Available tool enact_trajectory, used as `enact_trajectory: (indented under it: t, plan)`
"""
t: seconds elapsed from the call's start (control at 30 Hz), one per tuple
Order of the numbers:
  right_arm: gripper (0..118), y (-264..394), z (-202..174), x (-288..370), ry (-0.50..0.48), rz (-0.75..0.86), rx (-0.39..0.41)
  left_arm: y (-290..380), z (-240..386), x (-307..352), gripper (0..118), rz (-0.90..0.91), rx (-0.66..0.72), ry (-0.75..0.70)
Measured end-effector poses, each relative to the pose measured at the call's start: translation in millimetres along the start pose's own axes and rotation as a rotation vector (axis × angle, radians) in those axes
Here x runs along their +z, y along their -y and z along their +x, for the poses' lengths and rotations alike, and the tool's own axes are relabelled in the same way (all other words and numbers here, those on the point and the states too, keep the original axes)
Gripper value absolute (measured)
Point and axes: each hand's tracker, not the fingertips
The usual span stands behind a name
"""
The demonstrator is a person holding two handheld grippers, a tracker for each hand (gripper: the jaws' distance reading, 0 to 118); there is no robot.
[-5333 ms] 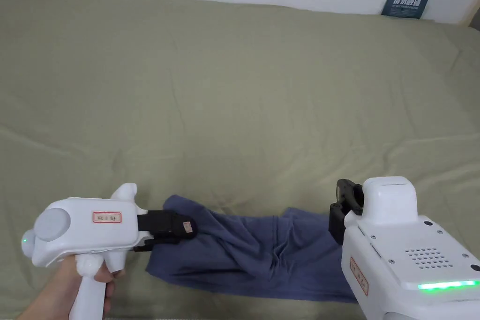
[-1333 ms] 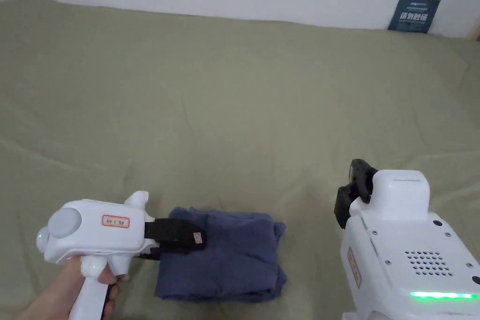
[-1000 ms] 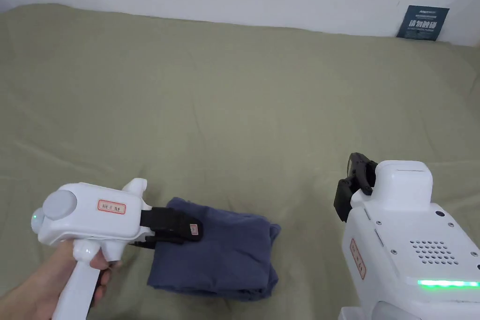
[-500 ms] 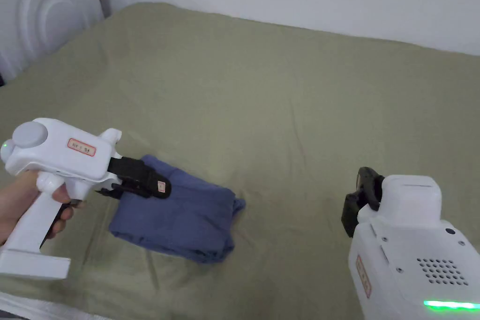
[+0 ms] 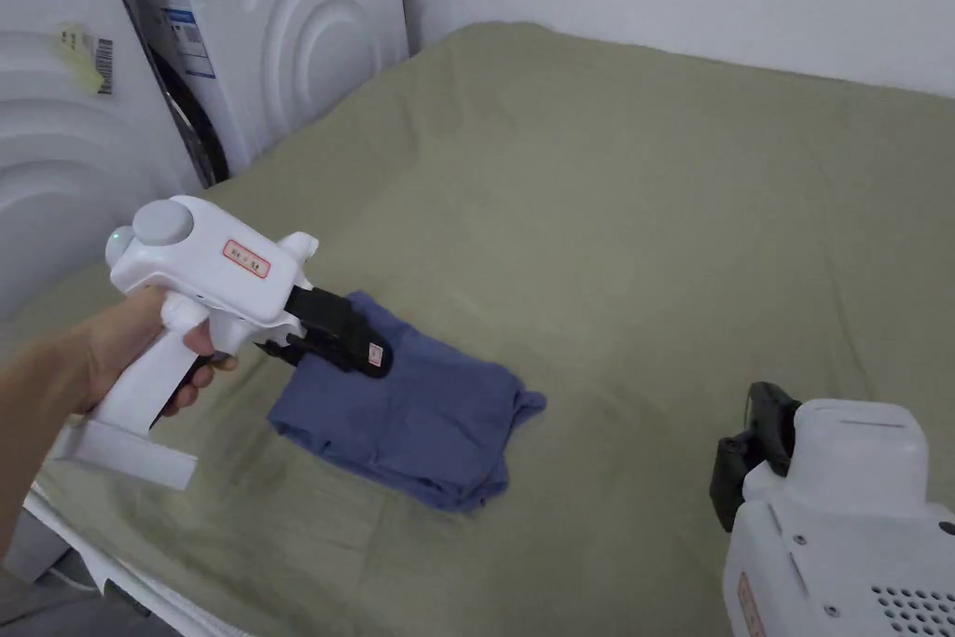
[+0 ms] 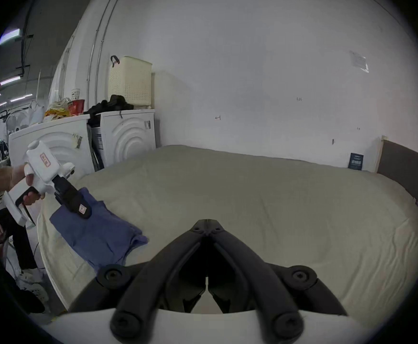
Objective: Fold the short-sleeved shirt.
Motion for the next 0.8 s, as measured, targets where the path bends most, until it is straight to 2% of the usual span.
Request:
enact_trajectory:
  t: [0.37,0.4,0.47,0.5,0.63,0.8]
  plan:
    - [0,13.3,-4.0,-15.8,-0.019,-0.039,0.006,-11.4,-8.4,2.0,38,-0.033,0.001,-0.011]
    - [0,13.5,-4.4,-16.2,-0.017,-0.041,0.007,-11.4,-6.8,1.3,59,-0.033,0.001,-0.013]
    - [0,11.7,-4.4,-19.1,-0.011,-0.043,0.003,-17.1,-12.5,2.0,111,-0.025,0.000,-0.047]
    - [0,10.4,-3.7,-19.6,-0.012,-0.042,-0.005,-16.8,-9.8,3.5,118,-0.009,-0.018,-0.093]
    - [0,0.3,-1.5,-14.7,-0.018,-0.034,-0.024,-13.5,-7.3,29.9,117,0.113,0.018,-0.033]
    - [0,-15.3,13.2,14.1,-0.024,0.002,-0.040,11.1,51.2,57.4,116,0.188,-0.084,-0.063]
